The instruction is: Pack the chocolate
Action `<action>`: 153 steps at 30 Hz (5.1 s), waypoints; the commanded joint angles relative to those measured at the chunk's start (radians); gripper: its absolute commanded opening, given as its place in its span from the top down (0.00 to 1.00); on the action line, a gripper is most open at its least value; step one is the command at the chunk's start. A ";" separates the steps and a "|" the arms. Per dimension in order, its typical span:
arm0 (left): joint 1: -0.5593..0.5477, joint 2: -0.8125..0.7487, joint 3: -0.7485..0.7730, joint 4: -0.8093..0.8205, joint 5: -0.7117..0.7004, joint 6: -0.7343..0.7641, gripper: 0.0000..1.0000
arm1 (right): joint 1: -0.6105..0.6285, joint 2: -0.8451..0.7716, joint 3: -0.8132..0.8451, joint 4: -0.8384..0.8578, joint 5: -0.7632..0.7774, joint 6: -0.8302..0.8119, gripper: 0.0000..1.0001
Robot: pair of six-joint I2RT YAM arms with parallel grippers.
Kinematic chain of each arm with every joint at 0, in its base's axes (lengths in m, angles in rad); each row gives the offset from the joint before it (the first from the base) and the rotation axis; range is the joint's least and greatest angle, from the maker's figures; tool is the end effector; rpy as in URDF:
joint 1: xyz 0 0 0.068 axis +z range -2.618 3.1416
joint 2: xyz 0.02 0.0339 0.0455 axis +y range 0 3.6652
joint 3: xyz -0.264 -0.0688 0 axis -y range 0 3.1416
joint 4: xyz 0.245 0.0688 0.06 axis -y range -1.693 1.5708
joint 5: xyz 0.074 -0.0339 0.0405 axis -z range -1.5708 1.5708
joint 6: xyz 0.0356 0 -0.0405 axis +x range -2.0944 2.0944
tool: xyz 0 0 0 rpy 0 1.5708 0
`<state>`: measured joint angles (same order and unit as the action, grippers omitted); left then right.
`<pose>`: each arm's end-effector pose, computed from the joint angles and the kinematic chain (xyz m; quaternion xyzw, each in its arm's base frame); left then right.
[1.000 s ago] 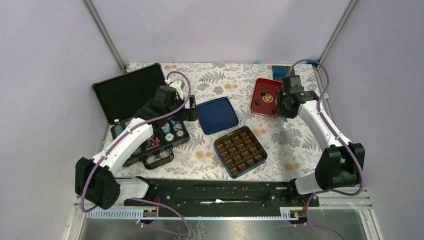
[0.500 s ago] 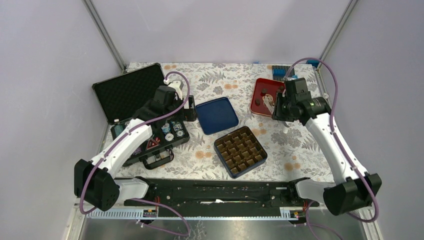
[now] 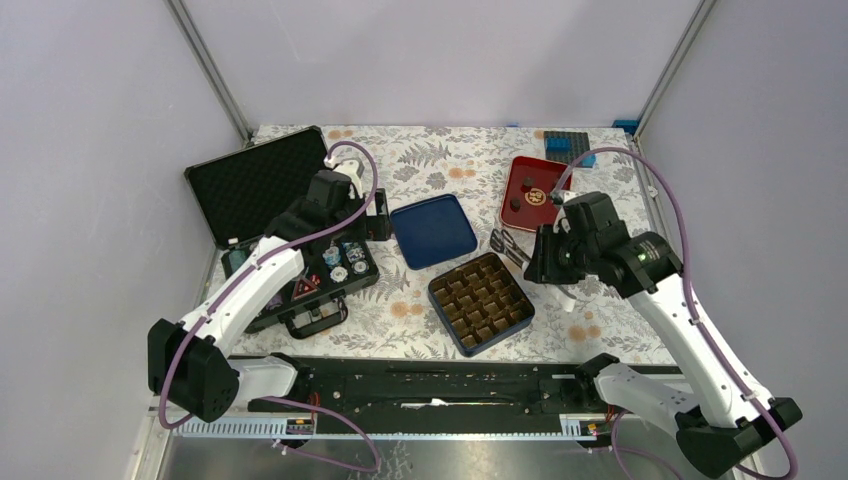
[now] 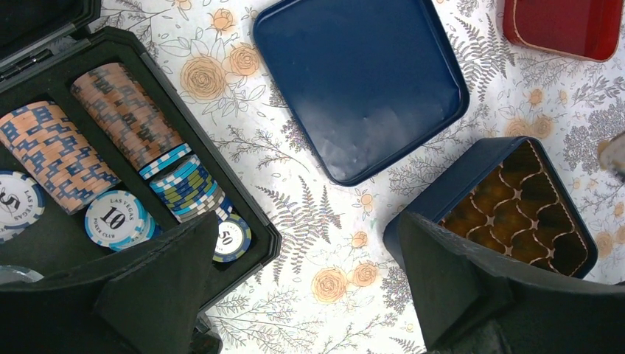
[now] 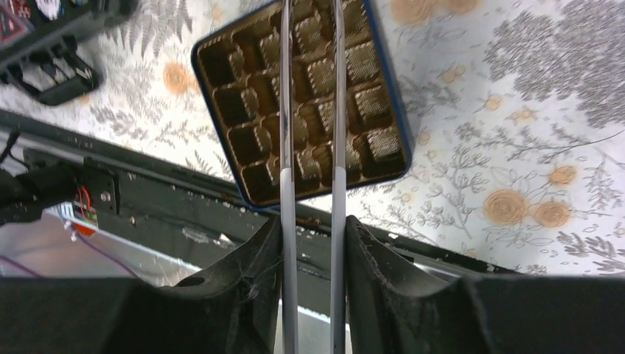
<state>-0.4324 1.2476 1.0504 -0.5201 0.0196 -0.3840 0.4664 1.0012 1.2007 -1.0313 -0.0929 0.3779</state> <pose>0.2455 -0.1141 0.3026 0.0261 0.9099 -0.1725 0.3763 0.1589 0.0837 0.3623 -0.0580 0.9298 0.1873 0.3113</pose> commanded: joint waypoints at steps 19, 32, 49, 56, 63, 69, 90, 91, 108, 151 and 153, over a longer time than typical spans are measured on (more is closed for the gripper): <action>0.003 -0.038 -0.003 0.012 -0.067 -0.055 0.01 | 0.219 -0.016 -0.144 0.073 -0.095 0.104 0.85; 0.003 -0.019 0.000 0.013 -0.070 -0.049 0.01 | 0.247 -0.004 -0.186 0.065 -0.063 0.111 0.61; 0.003 0.001 -0.003 0.021 -0.064 -0.046 0.01 | 0.247 -0.003 -0.088 0.034 0.024 0.098 0.86; 0.003 0.001 -0.002 0.022 -0.067 -0.048 0.01 | 0.246 0.015 0.016 0.064 0.223 0.063 0.85; 0.004 0.000 0.000 0.024 -0.053 -0.050 0.01 | 0.145 0.156 0.086 0.225 0.482 -0.099 0.79; 0.003 0.000 0.007 0.029 -0.040 -0.050 0.01 | -0.062 0.270 0.035 0.444 0.389 -0.164 0.77; 0.003 -0.014 -0.005 0.019 -0.081 -0.008 0.01 | -0.130 0.427 -0.021 0.513 0.311 -0.182 0.64; 0.003 -0.014 -0.005 0.018 -0.080 -0.007 0.01 | -0.130 0.421 -0.028 0.513 0.310 -0.182 0.64; 0.003 0.021 0.006 0.017 -0.062 -0.010 0.01 | -0.129 0.430 -0.092 0.575 0.244 -0.179 0.55; 0.003 0.036 0.007 0.017 -0.067 0.000 0.01 | -0.129 0.572 -0.035 0.609 0.305 -0.195 0.64; 0.003 0.036 0.007 0.017 -0.067 0.000 0.01 | -0.129 0.569 -0.034 0.607 0.303 -0.194 0.67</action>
<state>-0.4324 1.2919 1.0447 -0.5297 -0.0376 -0.3958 0.3401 1.5791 1.1191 -0.4519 0.1982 0.1833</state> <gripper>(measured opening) 0.985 0.406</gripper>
